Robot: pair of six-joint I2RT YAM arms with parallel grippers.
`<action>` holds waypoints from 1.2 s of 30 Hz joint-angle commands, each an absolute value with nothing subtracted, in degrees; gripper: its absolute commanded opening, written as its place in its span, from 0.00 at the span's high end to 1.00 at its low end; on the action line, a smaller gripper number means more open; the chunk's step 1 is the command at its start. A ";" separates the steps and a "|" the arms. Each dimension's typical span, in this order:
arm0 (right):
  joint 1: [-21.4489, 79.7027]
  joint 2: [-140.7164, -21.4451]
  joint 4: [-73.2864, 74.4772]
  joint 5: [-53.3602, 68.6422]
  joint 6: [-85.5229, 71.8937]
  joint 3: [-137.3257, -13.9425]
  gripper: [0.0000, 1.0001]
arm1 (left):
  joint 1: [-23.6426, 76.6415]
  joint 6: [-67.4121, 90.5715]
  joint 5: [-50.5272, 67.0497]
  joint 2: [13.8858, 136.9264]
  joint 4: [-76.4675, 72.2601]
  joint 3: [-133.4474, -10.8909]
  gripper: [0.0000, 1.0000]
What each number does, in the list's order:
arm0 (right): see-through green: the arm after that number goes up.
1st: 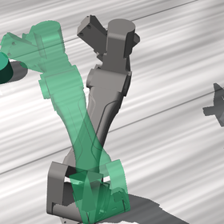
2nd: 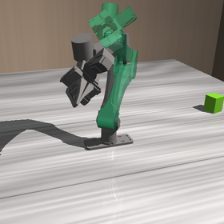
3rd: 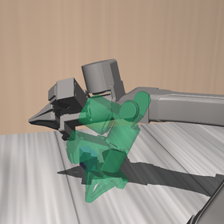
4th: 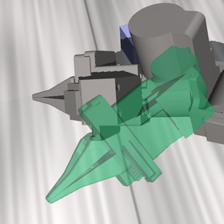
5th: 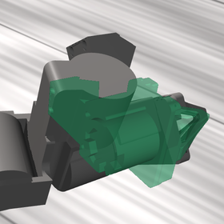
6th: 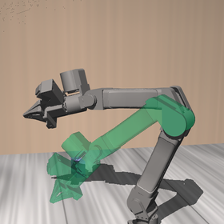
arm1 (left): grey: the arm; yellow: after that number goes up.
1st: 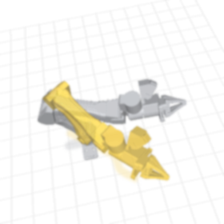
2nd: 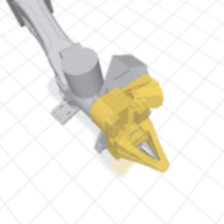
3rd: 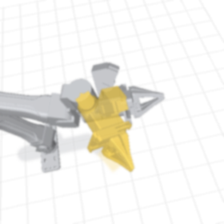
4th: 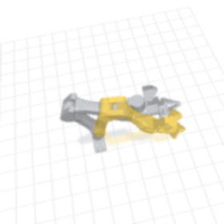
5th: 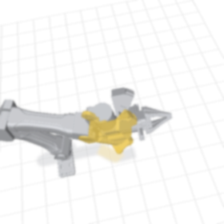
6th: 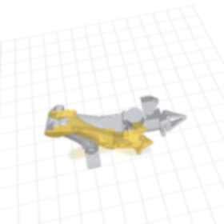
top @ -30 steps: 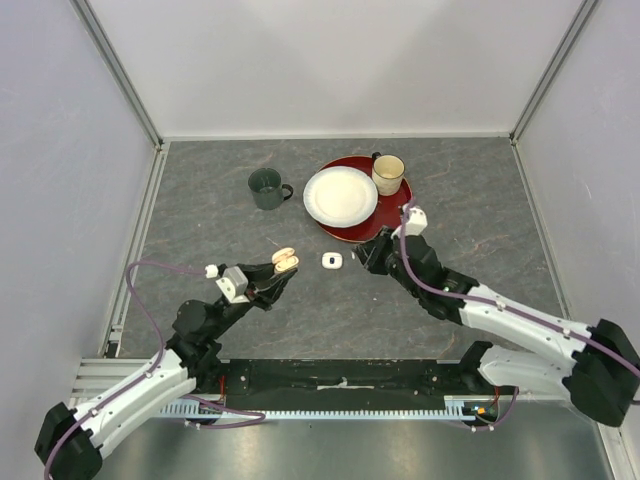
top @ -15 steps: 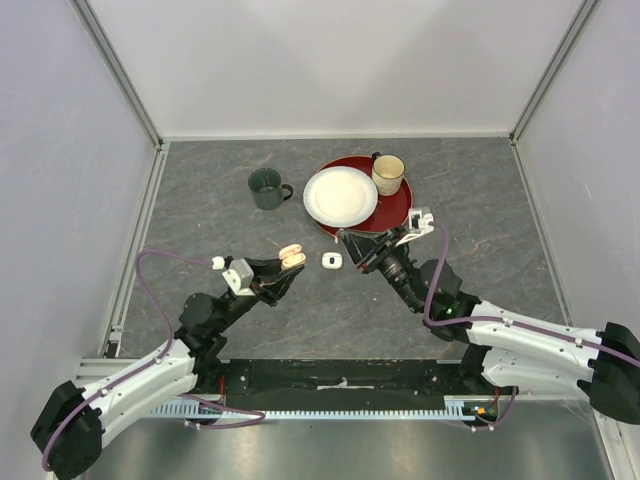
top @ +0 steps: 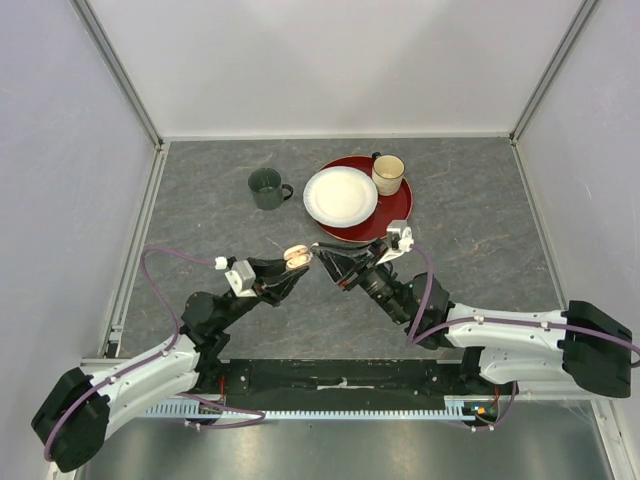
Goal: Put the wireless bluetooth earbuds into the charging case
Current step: Place the earbud in the charging case.
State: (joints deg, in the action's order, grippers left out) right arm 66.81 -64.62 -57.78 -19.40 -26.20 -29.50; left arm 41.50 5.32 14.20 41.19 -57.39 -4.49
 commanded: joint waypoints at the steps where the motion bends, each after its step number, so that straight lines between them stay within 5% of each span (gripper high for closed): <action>1: 68.38 -67.14 -65.65 -17.40 -24.17 -30.41 1.00 | 41.40 4.66 17.05 41.84 -64.95 -5.36 0.98; 36: 72.42 -76.90 -70.75 -23.20 -22.59 -32.34 1.00 | 41.40 4.66 19.69 40.87 -66.18 -6.42 0.98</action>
State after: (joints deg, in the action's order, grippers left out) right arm 72.16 -76.01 -66.78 -22.06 -23.27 -31.73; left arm 41.47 5.28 18.61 41.56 -62.48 -4.49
